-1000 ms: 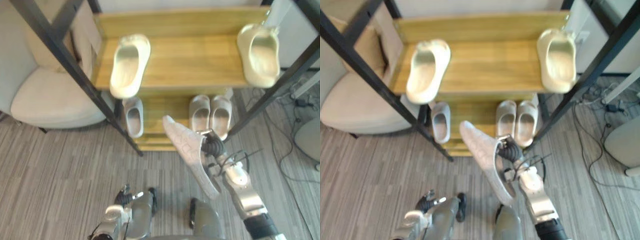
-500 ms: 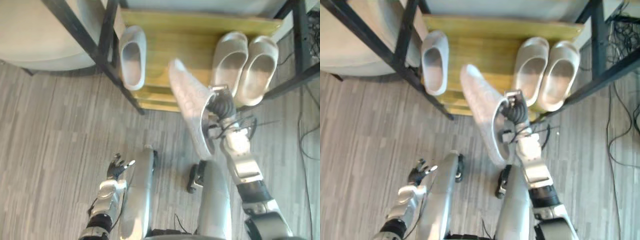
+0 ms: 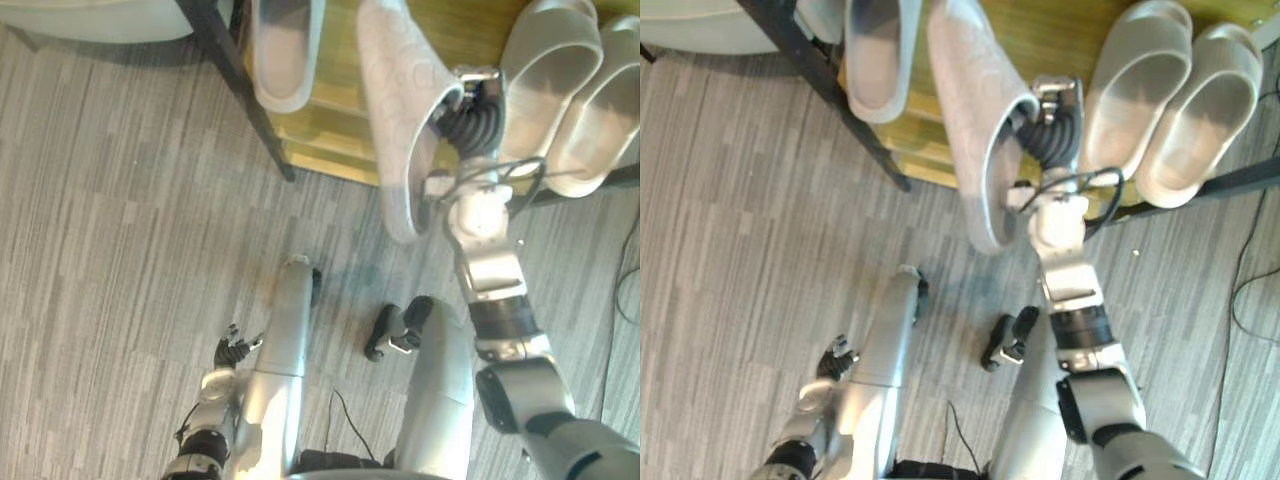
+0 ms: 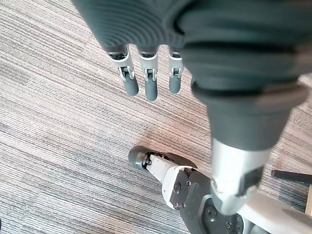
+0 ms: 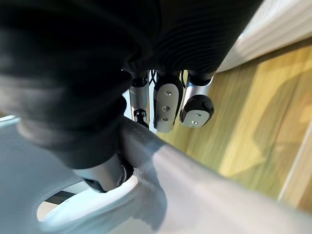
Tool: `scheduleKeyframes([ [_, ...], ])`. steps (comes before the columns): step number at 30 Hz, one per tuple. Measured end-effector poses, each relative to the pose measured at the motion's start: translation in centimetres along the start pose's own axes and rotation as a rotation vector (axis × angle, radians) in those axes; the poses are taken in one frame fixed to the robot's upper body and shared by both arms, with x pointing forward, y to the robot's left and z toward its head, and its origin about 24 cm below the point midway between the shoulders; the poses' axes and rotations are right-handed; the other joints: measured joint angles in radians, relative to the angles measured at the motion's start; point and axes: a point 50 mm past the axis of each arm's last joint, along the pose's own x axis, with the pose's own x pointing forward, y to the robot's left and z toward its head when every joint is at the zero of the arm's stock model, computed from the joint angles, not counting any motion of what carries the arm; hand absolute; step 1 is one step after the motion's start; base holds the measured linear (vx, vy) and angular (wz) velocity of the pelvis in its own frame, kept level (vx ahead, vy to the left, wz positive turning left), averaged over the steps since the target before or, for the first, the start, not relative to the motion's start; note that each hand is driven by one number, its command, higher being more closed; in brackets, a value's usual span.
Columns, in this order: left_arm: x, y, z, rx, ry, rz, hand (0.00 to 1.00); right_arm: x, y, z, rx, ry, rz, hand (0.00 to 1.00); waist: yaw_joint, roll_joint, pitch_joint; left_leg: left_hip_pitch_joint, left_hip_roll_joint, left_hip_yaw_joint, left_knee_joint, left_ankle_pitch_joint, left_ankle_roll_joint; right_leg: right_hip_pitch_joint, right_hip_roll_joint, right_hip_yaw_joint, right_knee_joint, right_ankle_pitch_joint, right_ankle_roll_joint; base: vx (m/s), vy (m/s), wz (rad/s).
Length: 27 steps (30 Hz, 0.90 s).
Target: Organize the slippers on the shoe rack
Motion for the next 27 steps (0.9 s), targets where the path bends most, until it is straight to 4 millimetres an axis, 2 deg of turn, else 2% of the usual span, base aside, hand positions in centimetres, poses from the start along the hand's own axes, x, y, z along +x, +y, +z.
scheduleKeyframes([
  [5,0.0,-0.4,0.3,-0.002,-0.013,-0.006,0.0,2.6,-0.7,0.7,-0.013,0.013,-0.086,1.0,0.012,0.004,-0.002,-0.021,-0.017,-0.016,0.004,0.007,-0.012,-0.01,-0.015,-0.016,0.019,-0.017,-0.012,0.01,-0.022,0.15],
  [7,0.0,-0.7,0.3,-0.009,-0.012,0.002,0.0,3.6,-1.1,0.6,-0.042,0.03,-0.105,1.0,0.025,0.018,-0.01,-0.028,-0.017,-0.025,0.008,0.008,-0.014,-0.01,-0.015,-0.027,0.022,-0.022,-0.013,-0.01,-0.026,0.07],
  [12,-0.1,-1.3,-0.1,-0.014,0.005,-0.003,0.0,4.8,-1.2,-0.1,-0.074,0.092,-0.138,1.0,0.037,0.047,-0.05,-0.052,-0.017,-0.039,0.004,0.012,-0.021,-0.027,-0.014,-0.042,0.023,-0.024,-0.018,-0.01,-0.01,0.04],
  [22,0.0,-1.3,-0.2,-0.03,0.018,0.025,0.0,6.8,-2.5,-0.3,-0.162,0.176,-0.231,1.0,0.048,0.048,-0.053,-0.058,-0.033,-0.067,-0.029,0.037,-0.053,-0.025,-0.029,-0.078,0.018,-0.032,-0.035,0.0,-0.013,0.09],
  [23,0.0,-1.3,-0.2,-0.03,0.021,0.026,0.0,6.9,-2.6,-0.4,-0.18,0.179,-0.237,0.0,0.048,0.048,-0.053,-0.058,-0.033,-0.068,-0.031,0.038,-0.053,-0.025,-0.029,-0.08,0.018,-0.033,-0.036,-0.02,0.0,0.04],
  [27,0.1,-1.4,-0.2,-0.028,0.022,0.025,0.0,7.1,-2.9,-0.9,-0.219,0.217,-0.255,0.0,0.049,0.048,-0.057,-0.06,-0.034,-0.072,-0.036,0.042,-0.055,-0.026,-0.029,-0.085,0.018,-0.034,-0.038,-0.01,0.001,0.02],
])
